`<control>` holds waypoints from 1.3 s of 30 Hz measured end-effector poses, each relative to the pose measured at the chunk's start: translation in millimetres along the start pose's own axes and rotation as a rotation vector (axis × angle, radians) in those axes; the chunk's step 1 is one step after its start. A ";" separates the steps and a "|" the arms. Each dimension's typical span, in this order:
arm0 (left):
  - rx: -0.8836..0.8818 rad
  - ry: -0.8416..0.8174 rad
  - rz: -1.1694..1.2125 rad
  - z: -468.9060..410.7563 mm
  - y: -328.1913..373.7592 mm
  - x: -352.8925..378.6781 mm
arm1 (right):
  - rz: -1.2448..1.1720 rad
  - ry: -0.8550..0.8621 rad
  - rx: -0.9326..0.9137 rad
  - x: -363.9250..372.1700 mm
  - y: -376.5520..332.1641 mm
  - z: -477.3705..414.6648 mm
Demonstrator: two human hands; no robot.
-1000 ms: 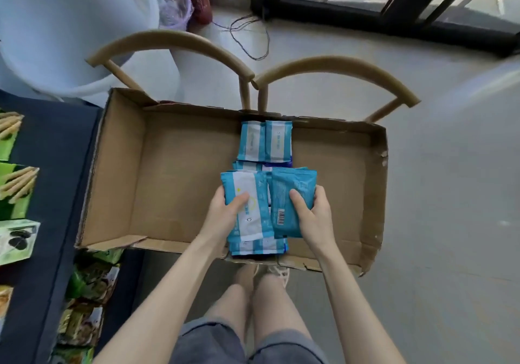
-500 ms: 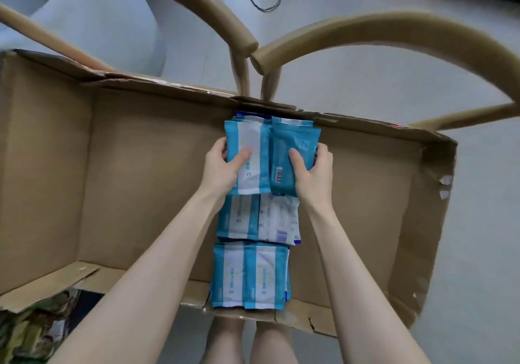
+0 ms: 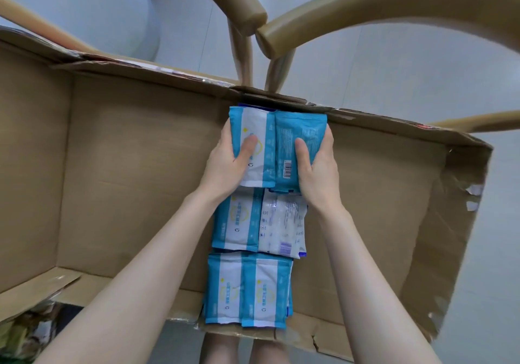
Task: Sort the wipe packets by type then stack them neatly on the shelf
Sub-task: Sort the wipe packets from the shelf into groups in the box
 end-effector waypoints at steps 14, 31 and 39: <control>0.062 0.172 -0.436 151.8 68.2 -80.1 | 0.484 -0.134 -0.319 -53.8 -103.0 127.6; 0.028 0.826 -0.237 582.6 -14.2 -231.9 | 0.473 -0.352 -1.124 74.1 -248.2 487.6; -0.087 1.033 -0.180 742.7 -111.8 -280.7 | 0.494 -0.577 -1.254 180.6 -253.5 642.0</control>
Point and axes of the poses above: each hand's wrist, its own z-axis away from the middle knuckle, its own x-axis out of the palm, y = z × x, the point moved 4 cm from there along -z, towards the middle knuckle, and after that the axes turned 2 degrees about -y, right-handed, at the moved point
